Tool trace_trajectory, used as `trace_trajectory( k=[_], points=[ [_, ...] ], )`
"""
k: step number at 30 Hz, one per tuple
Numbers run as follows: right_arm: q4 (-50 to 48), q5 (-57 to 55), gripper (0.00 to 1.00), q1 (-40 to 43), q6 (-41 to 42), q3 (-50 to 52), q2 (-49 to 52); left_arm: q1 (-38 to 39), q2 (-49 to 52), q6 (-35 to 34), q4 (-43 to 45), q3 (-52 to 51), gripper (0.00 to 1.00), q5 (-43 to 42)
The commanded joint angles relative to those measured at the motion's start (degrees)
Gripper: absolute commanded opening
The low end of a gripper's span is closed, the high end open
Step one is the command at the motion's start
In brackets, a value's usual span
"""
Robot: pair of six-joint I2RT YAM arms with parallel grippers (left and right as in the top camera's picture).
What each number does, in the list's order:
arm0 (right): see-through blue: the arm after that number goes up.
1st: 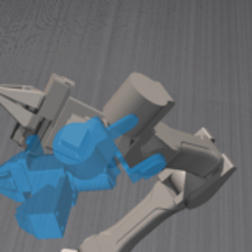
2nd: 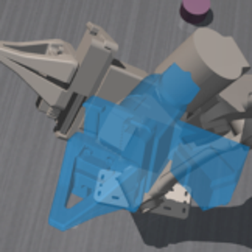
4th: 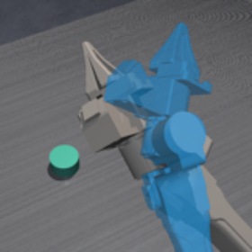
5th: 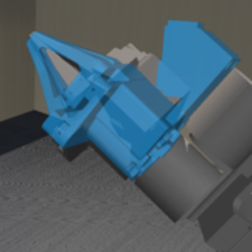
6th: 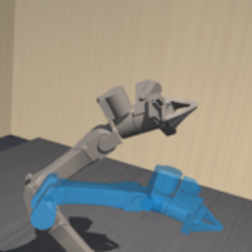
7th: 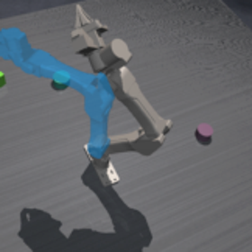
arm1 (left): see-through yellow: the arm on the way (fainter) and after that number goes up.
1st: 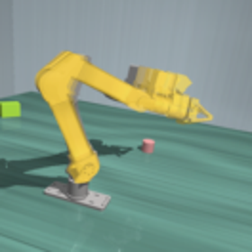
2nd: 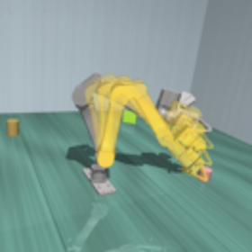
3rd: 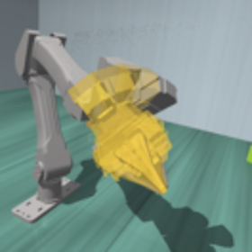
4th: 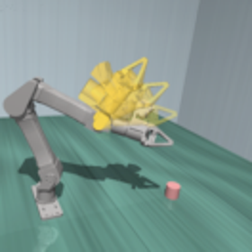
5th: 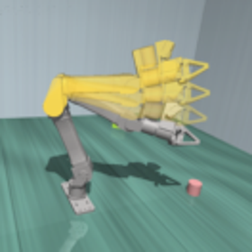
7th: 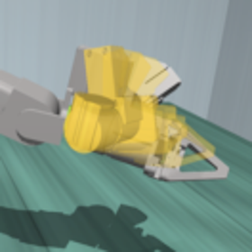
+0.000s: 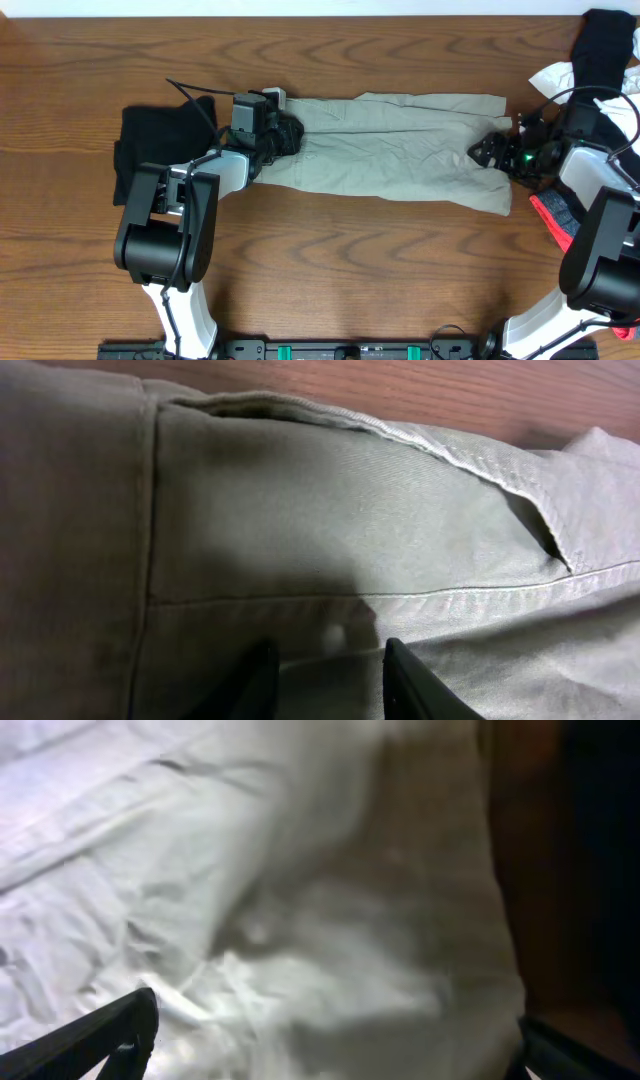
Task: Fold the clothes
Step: 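Grasp the right end with the right gripper and fold it leftward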
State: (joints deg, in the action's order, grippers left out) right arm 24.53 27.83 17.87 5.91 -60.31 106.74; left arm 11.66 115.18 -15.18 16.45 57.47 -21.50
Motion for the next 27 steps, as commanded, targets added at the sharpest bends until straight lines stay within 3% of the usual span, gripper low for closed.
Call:
trace_trajectory(
  k=[1, 8, 9, 11, 12, 13, 14, 15, 21, 27],
  points=[
    [-1.51, 1.55, 0.99, -2.49, 2.27, 3.80, 2.36, -0.98, 1.95, -0.07, -2.67, -1.84, 0.36, 2.64],
    [-5.44, 1.53, 0.99, -6.27, 3.76, 5.05, 2.45, -0.96, 1.95, -0.09, -2.69, -1.84, 0.36, 2.47],
    [-6.03, 1.49, 0.94, -7.02, 3.74, 5.05, 2.58, -0.96, 1.95, -0.09, -2.71, -1.84, 0.36, 2.47],
    [-7.17, 0.17, 0.64, -8.20, 3.76, 5.05, 2.78, -0.96, 1.95, -0.09, -2.71, -1.84, 0.36, 2.47],
    [-7.52, -1.38, 0.37, -8.63, 4.07, 5.05, 2.78, -0.98, 1.95, -0.09, -2.71, -1.84, 0.36, 2.47],
    [-7.72, -2.86, 0.19, -8.83, 4.87, 5.05, 2.78, -0.98, 1.95, -0.09, -2.71, -1.84, 0.36, 2.47],
    [-8.04, -3.67, 0.08, -8.83, 5.33, 5.05, 2.78, -0.98, 1.90, -0.09, -2.71, -1.84, 0.36, 2.47],
    [-8.48, -4.09, 0.03, -8.68, 5.42, 5.05, 2.78, -0.98, 1.70, -0.09, -2.73, -1.84, 0.36, 2.40],
    [-7.63, -5.09, 0.01, -4.26, 5.05, 4.87, 0.42, -1.01, -3.37, 0.20, -3.72, -1.84, 0.35, 1.20],
    [-2.86, -6.21, 0.01, 1.79, 0.02, 4.44, -10.27, -1.38, -11.21, 0.59, -7.98, -1.84, 0.35, 1.22]
  ],
)
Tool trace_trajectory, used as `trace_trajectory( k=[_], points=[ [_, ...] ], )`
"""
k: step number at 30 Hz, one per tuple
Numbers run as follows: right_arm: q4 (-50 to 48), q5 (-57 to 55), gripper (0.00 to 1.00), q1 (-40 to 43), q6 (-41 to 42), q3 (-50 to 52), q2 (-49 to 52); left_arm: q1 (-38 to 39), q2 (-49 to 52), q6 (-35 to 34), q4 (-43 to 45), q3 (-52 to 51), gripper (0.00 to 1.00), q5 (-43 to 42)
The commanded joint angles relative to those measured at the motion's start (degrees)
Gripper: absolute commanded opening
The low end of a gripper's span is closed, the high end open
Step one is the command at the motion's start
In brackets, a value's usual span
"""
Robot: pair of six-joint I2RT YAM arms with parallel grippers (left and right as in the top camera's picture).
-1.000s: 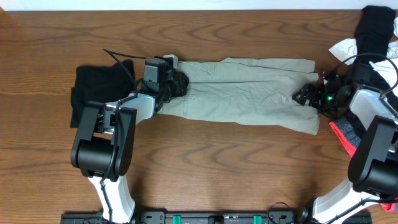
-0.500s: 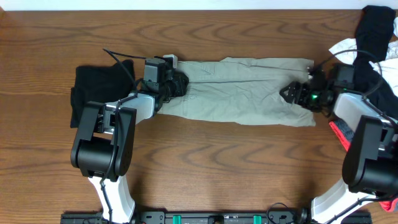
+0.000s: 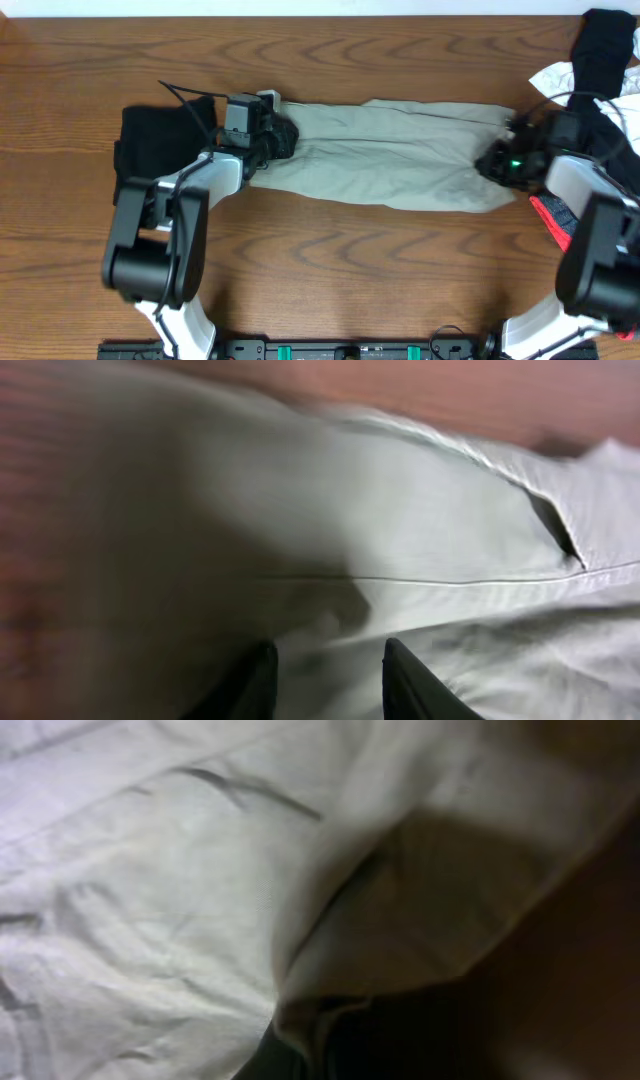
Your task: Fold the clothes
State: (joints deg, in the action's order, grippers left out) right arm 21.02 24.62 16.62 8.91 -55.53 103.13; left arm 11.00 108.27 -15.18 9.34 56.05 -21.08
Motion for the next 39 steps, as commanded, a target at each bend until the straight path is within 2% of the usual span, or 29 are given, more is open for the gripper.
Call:
trace_trajectory(
  k=[1, 6, 11, 15, 20, 28, 33, 39],
  points=[
    [2.03, -3.45, 0.01, 4.07, -3.06, -0.83, -8.98, -0.72, -5.33, 0.59, -1.70, -0.42, 0.35, 0.81],
    [9.31, -3.43, 0.01, 5.49, -5.88, -4.44, -17.53, -0.70, -8.92, 0.57, -6.58, -0.42, 0.35, 0.81],
    [14.40, -3.43, 0.01, 1.38, -6.75, -8.07, -20.04, -0.72, -9.27, 0.57, -12.50, -0.42, 0.35, 0.81],
    [15.69, -4.94, 0.01, -6.21, -6.84, -9.53, -20.09, -0.98, -9.40, 0.57, -18.12, -0.42, 0.36, 0.81],
    [14.91, -13.05, 0.01, -19.28, -4.37, -9.73, -19.78, -3.43, -11.15, 0.57, -23.21, -0.42, 0.36, 1.16],
    [7.91, -19.89, 0.02, -36.92, 0.63, -9.73, -17.25, -10.88, -17.03, 0.52, -30.14, -0.42, 0.35, 2.73],
    [1.60, -19.78, 0.03, -43.01, 4.35, -9.73, -10.97, -12.44, -19.23, 0.52, -31.78, -0.42, 0.35, 2.67],
    [-8.15, -13.31, 0.05, -48.17, 4.42, -9.86, -1.68, -12.44, -19.34, 0.55, -31.78, -0.42, 0.35, 2.29]
  ],
)
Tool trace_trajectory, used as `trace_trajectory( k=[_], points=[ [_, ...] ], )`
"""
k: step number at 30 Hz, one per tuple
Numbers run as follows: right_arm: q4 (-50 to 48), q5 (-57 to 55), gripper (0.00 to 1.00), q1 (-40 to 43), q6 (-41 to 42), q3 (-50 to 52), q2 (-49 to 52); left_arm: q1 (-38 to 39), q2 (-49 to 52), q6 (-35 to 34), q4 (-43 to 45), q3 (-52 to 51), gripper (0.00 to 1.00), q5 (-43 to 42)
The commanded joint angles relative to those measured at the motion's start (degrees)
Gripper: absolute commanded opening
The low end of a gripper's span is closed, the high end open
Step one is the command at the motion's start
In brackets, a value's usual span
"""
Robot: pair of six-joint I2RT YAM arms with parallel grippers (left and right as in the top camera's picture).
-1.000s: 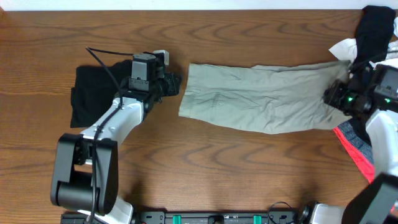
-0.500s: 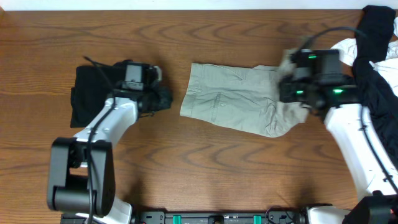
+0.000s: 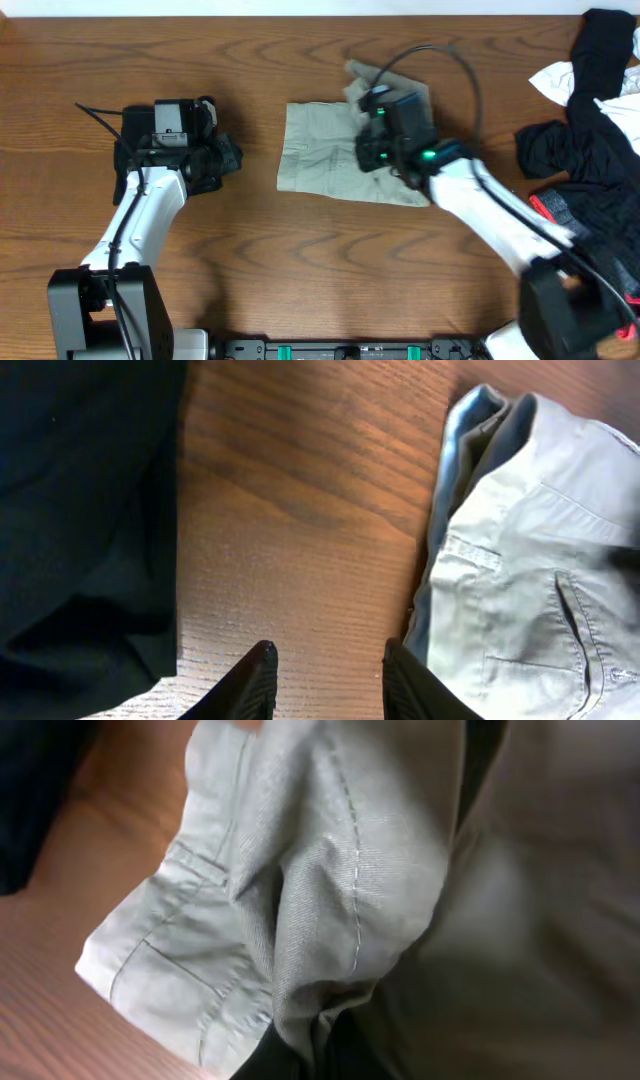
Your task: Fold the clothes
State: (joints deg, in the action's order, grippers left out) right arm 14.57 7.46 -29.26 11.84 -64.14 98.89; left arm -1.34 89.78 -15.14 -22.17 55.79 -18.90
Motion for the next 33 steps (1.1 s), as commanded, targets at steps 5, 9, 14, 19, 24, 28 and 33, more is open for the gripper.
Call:
trace_trajectory(
  k=[5, 9, 14, 19, 24, 28, 33],
  points=[
    [-6.62, 5.01, 0.03, -5.57, 1.38, -2.45, 6.36, -0.09, -0.85, 0.50, -0.28, -0.15, 0.35, 0.13],
    [-7.54, 5.07, 0.03, -6.08, -0.17, -3.41, 6.03, -0.09, -0.83, 0.50, -0.26, -0.15, 0.35, 0.11],
    [-4.81, 7.78, 0.01, -5.68, -1.40, -6.54, 4.50, -0.09, -0.83, 0.52, -0.26, -0.15, 0.35, 0.15],
    [-1.36, 5.81, 0.01, -3.82, -1.38, -9.11, 1.88, -0.09, -0.83, 0.52, -0.28, -0.15, 0.36, 0.11],
    [3.69, 1.20, 0.01, -1.49, 0.70, -9.38, -1.40, -0.09, -0.83, 0.50, -0.46, -0.15, 0.36, 0.13],
    [12.81, -15.17, 0.01, 2.60, 9.90, -9.38, -5.07, -0.09, -0.83, 0.50, -0.74, -0.15, 0.36, 0.13],
    [21.79, -17.90, 0.01, 10.40, 13.94, -9.35, -6.75, -0.09, -0.83, 0.50, -0.70, -0.15, 0.36, 0.13]
  ],
)
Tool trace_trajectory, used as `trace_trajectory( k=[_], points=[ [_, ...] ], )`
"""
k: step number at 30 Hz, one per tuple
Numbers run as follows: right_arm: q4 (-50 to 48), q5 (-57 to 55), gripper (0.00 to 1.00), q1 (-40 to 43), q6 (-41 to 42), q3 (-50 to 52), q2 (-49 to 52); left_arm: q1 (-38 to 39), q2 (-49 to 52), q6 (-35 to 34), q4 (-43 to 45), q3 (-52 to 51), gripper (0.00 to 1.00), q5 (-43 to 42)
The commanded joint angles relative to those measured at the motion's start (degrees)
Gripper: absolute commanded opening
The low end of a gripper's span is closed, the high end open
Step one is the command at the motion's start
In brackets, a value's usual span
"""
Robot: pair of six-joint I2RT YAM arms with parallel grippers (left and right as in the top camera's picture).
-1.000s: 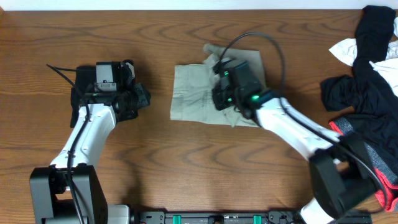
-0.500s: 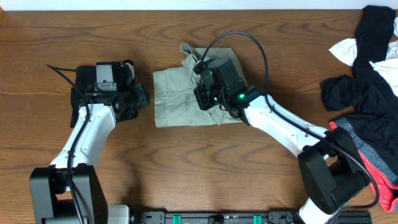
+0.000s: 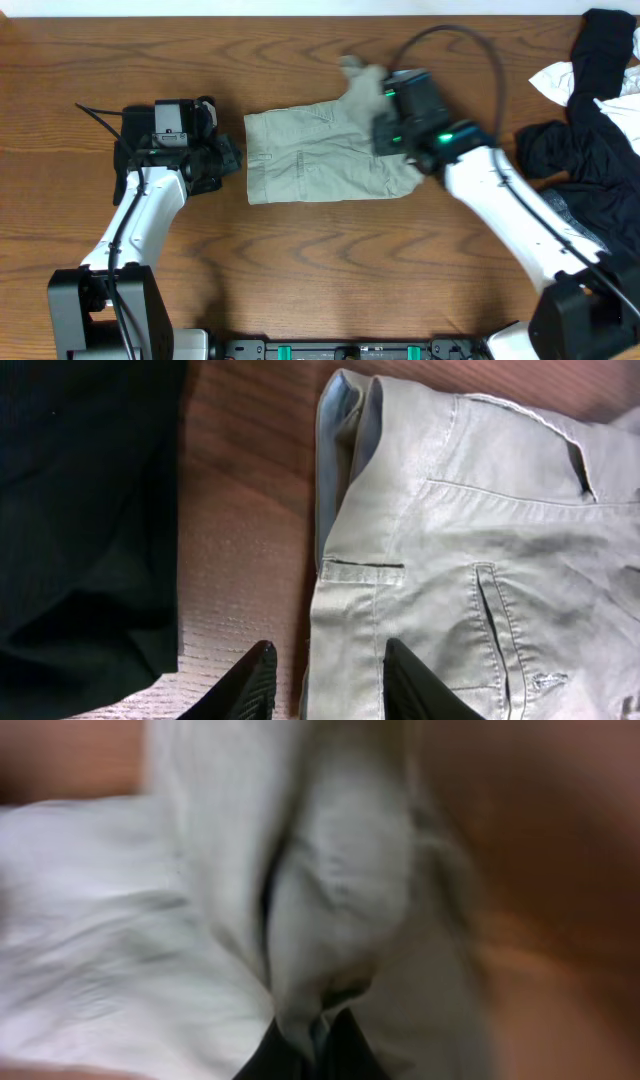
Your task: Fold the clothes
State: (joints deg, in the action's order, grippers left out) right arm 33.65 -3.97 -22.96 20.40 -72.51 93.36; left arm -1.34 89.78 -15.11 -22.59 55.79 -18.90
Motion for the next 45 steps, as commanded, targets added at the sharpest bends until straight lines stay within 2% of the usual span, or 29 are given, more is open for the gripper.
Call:
trace_trajectory(
  k=[1, 6, 13, 15, 18, 21, 24, 27, 29, 32, 36, 41, 45],
  points=[
    [4.79, -6.27, 0.01, 5.53, 6.45, -0.92, -1.20, -0.09, -0.83, 0.50, -0.31, -0.15, 0.36, 0.13],
    [12.68, -6.12, 0.01, 11.19, 8.48, 0.57, -1.07, -0.09, -0.72, 0.50, -0.26, -0.15, 0.36, 0.13],
    [13.99, -7.26, 0.04, 13.38, 8.28, 1.29, -1.07, -0.09, -0.72, 0.48, -0.96, -0.15, 0.36, 0.09],
    [14.23, -8.22, 0.04, 13.81, 8.31, 1.29, -1.07, -0.09, -0.72, 0.48, -2.03, -0.15, 0.43, 0.09],
    [17.81, -12.74, 0.05, 14.86, 10.97, 1.31, -1.07, -0.09, -0.72, 0.48, -3.63, -0.15, 0.44, 0.11],
    [20.70, -17.49, 0.22, 16.61, 15.41, 1.97, -0.98, -0.09, -0.72, 0.50, -4.20, -0.17, 0.44, 0.11],
    [19.67, -16.76, 0.23, 18.71, 15.34, 3.37, -0.68, -0.09, -0.72, 0.50, -3.87, -0.17, 0.44, 0.13],
    [19.45, -16.61, 0.41, 19.91, 15.37, 4.55, -0.02, -0.09, -0.70, 0.50, -3.69, -0.17, 0.44, 0.13],
    [19.47, -16.61, 0.45, 20.46, 15.32, 5.16, 0.22, -0.09, -0.70, 0.50, -3.76, -0.17, 0.45, 0.11],
    [19.32, -16.57, 0.44, 20.81, 14.56, 5.33, 0.31, -0.09, -0.68, 0.50, -3.85, -0.22, 0.58, 0.11],
    [16.13, -13.20, 0.43, 20.81, 9.40, 5.33, 0.28, 0.04, 0.26, 0.50, -3.15, -0.33, 0.67, -0.02],
    [8.15, 9.09, 0.34, 20.17, -4.94, 5.33, 0.28, 0.17, 3.67, 3.72, 1.25, -0.33, 0.70, -7.19],
    [8.50, 13.94, 0.27, 19.10, -6.14, 5.40, 0.55, 0.20, 7.87, 6.95, 7.32, -0.33, 0.72, -12.35]
  ],
)
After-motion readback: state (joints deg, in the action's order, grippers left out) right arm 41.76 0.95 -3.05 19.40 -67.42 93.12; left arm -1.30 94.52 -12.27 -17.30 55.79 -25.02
